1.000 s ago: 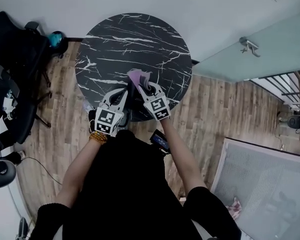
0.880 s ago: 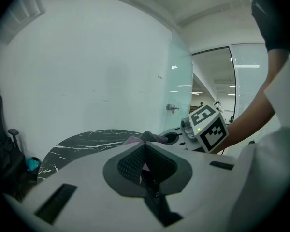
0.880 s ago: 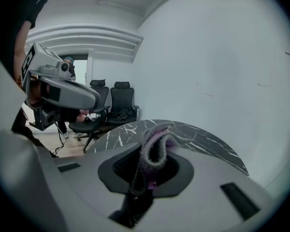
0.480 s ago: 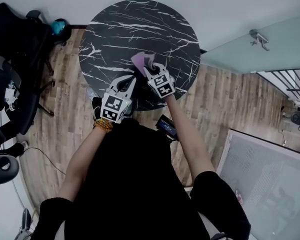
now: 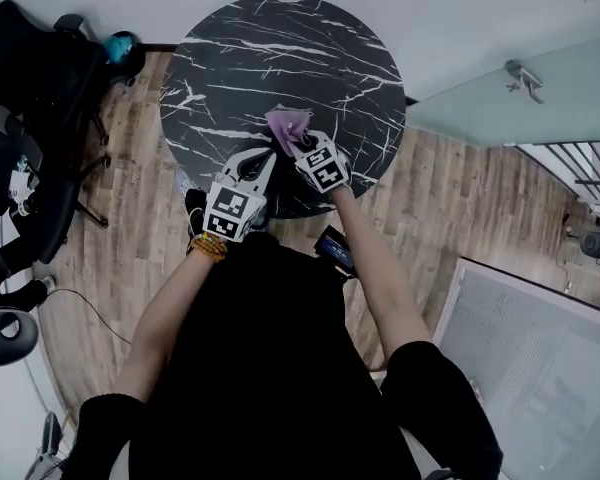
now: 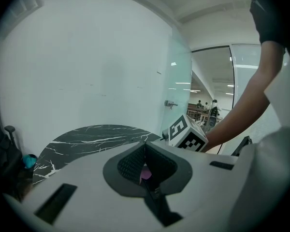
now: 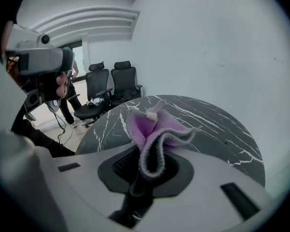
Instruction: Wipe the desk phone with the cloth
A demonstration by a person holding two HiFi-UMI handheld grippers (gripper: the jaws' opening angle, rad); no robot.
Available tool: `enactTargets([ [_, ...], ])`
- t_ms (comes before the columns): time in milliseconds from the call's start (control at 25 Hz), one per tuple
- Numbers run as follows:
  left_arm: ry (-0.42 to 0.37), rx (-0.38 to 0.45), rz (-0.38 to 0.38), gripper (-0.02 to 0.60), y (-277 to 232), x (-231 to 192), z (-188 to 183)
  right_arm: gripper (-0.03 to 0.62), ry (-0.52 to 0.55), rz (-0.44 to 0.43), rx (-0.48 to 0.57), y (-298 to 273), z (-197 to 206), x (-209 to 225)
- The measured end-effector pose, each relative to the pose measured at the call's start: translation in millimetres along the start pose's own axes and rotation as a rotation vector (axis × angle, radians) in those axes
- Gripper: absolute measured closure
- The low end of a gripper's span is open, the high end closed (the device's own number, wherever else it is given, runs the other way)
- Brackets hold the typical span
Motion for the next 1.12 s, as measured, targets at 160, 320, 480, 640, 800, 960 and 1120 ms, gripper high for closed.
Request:
enactTargets([
  [160, 0.003, -0.002, -0.005, 0.568, -1.2, -2.1, 1.7, 0.539, -0.001, -0.030, -0.038, 0.9, -5.7, 3.7],
  [320, 0.017, -0.009, -0.010, 0.568, 0.9, -1.9, 8.0, 0.539, -0.019, -0.033, -0.056, -0.8, -3.8, 2.0],
  [480, 0.019, -0.007, -0.010, 0.568, 1.5, -0.6, 8.0, 0.539, -0.037, -0.026, -0.049, -0.3, -2.6, 2.1],
  [640, 0.015, -0.009, -0.008, 0.568, 0.8, 0.2, 8.9, 0.539, -0.051, -0.029, -0.043, -2.0, -3.9, 2.6],
  [800, 0.015, -0.017, -0.004, 0.568, 0.7, 3.7, 11.9, 0.539, -0.056, -0.029, -0.048, -0.6, -0.1, -1.3],
  [960, 0.011, -0.022, 0.000, 0.568, -0.3, 3.3, 11.7, 0.539, -0.058, -0.030, -0.046, -1.4, 2.3, -5.7],
  [1120, 0.008, -0.022, 0.002, 0.568, -0.3, 3.7, 12.4, 0.539, -0.069, -0.042, -0.055, -2.4, 6.2, -10.4],
])
Point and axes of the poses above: the fingertips, and each gripper's own axes: y backward along the fingers, x to its right, z out of its underside, the point moved 6 cm from there along y, backward along the fingers, and after that the axes turned 5 degrees about -z, right-handed, at the moved point
